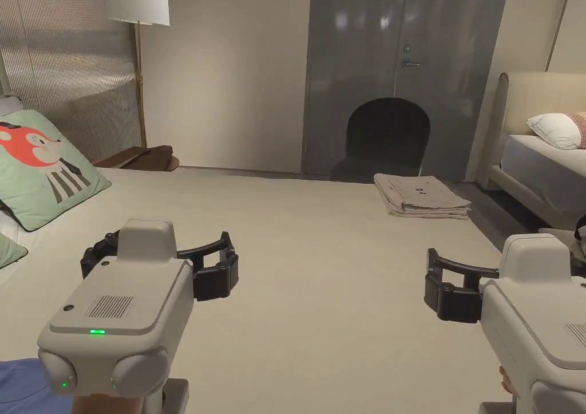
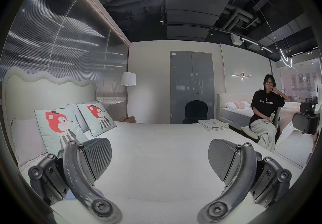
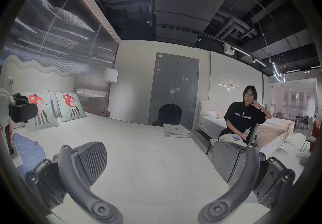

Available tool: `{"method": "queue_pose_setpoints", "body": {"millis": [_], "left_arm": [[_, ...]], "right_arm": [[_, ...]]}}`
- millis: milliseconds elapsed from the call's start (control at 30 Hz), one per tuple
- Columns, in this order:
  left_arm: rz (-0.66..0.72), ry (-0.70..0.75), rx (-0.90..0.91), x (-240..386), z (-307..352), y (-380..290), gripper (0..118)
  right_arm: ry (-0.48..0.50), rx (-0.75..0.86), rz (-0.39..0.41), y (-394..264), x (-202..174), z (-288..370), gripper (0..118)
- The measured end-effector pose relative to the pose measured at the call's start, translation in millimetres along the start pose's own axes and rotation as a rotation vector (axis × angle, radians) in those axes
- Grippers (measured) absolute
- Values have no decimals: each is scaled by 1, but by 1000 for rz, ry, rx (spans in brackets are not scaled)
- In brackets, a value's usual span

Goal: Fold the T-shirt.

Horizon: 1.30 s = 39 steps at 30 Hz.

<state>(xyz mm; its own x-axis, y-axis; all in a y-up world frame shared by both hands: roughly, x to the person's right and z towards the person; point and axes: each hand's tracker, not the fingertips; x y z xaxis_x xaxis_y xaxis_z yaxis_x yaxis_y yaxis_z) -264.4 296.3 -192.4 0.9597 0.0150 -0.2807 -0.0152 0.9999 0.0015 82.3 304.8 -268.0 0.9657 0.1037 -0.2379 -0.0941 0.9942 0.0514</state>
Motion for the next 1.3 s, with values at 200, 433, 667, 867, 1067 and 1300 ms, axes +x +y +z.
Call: {"method": "queue_pose_setpoints", "body": {"millis": [200,433,667,867,1067,1300], "left_arm": [[-8,-1,-1,2,1,-1,111],[-8,5,6,2,3,0,111],[-17,2,6,4,4,-1,111],[-2,5,3,5,4,-1,111],[1,4,3,5,4,-1,111],[-2,7,6,6,5,-1,111]], "right_arm": [[3,-6,9,-2,-1,0,117],[-3,-9,-10,-2,-1,0,117],[-4,-4,-2,-2,-2,1,117],[-3,-1,2,0,-2,2,117],[-5,1,-3,2,-3,3,117],[-8,0,-1,1,-2,5,117]]}}
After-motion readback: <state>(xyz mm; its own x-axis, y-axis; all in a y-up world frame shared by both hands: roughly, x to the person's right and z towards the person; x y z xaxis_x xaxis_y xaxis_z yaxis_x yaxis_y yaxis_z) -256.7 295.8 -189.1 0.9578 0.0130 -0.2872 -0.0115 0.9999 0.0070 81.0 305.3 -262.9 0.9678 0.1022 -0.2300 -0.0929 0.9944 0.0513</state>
